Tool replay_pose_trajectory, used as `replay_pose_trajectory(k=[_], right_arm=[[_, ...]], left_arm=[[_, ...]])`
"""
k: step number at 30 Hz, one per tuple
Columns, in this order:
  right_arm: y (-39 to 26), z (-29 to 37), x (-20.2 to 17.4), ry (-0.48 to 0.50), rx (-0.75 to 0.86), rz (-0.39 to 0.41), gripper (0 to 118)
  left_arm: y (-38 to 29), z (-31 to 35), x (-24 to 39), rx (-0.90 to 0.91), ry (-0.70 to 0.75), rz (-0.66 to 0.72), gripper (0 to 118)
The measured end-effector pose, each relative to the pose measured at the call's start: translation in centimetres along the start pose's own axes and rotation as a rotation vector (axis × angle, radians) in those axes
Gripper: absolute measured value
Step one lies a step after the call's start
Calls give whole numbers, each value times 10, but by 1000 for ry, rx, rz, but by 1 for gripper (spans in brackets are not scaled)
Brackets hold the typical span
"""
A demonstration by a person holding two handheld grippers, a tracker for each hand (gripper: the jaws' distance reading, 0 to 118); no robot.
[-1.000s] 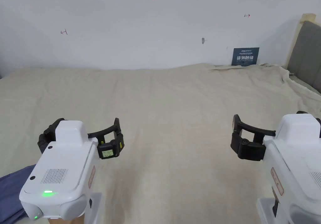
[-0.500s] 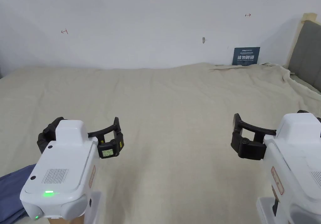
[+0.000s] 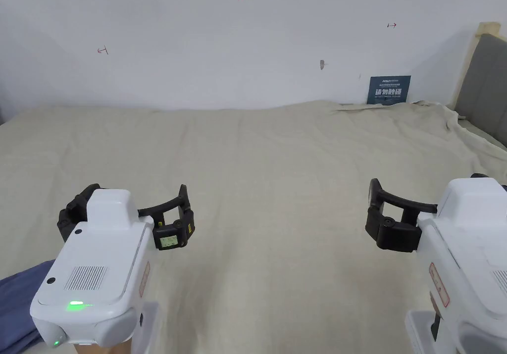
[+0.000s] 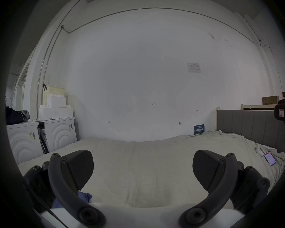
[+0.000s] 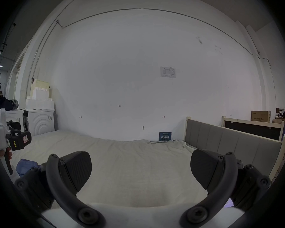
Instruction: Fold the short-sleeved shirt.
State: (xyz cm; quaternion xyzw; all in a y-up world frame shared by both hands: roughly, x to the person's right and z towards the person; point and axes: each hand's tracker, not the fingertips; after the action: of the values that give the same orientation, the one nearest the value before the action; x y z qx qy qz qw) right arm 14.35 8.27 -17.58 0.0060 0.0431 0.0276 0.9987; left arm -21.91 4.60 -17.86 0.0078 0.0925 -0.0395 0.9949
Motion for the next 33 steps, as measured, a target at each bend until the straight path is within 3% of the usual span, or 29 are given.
replay_pose_trajectory(k=[33], right_arm=[[4, 2, -4, 4, 5, 8, 118]], left_arm=[[3, 2, -4, 10, 5, -6, 118]])
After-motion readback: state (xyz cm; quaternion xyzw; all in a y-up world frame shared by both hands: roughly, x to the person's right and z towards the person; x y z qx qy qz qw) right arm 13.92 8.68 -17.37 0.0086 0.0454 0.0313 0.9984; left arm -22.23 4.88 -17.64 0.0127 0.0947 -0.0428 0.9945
